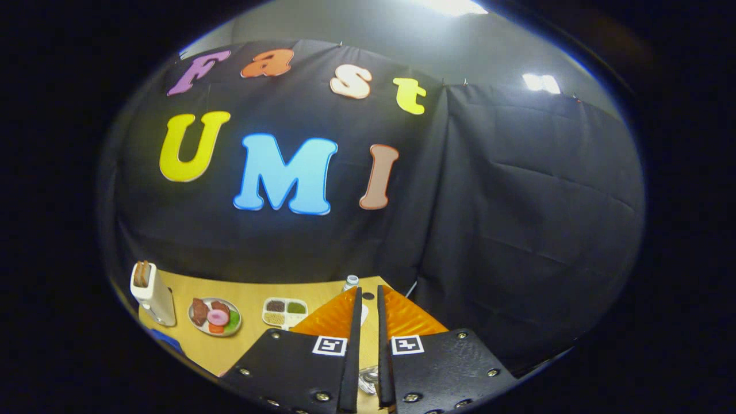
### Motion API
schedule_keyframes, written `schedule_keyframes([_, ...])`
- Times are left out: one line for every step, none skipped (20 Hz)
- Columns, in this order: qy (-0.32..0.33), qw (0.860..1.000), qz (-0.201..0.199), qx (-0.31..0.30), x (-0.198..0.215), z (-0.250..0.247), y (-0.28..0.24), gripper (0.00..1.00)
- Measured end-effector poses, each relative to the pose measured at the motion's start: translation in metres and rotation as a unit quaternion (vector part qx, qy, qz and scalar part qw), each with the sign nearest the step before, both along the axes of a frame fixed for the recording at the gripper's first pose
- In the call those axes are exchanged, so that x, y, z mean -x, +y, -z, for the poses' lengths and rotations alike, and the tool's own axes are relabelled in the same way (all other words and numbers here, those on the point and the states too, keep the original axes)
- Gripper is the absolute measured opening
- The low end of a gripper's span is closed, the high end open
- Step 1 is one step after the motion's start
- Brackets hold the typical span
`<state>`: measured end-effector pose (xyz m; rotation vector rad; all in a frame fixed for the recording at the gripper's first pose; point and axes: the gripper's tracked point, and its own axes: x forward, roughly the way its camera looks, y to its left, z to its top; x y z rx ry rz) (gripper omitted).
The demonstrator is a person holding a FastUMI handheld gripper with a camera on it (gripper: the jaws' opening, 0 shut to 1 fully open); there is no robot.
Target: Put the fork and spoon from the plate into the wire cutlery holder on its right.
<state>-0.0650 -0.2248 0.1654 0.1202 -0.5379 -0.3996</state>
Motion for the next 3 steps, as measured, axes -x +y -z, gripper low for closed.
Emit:
schedule_keyframes([-0.012, 1.000, -0.004, 0.009, 0.004, -0.005, 0.004, 0.14])
schedule_keyframes([-0.024, 0.999, -0.010, 0.021, 0.008, -0.010, 0.012, 0.14])
schedule_keyframes([-0.035, 0.999, -0.012, 0.033, 0.011, -0.015, 0.019, 0.14])
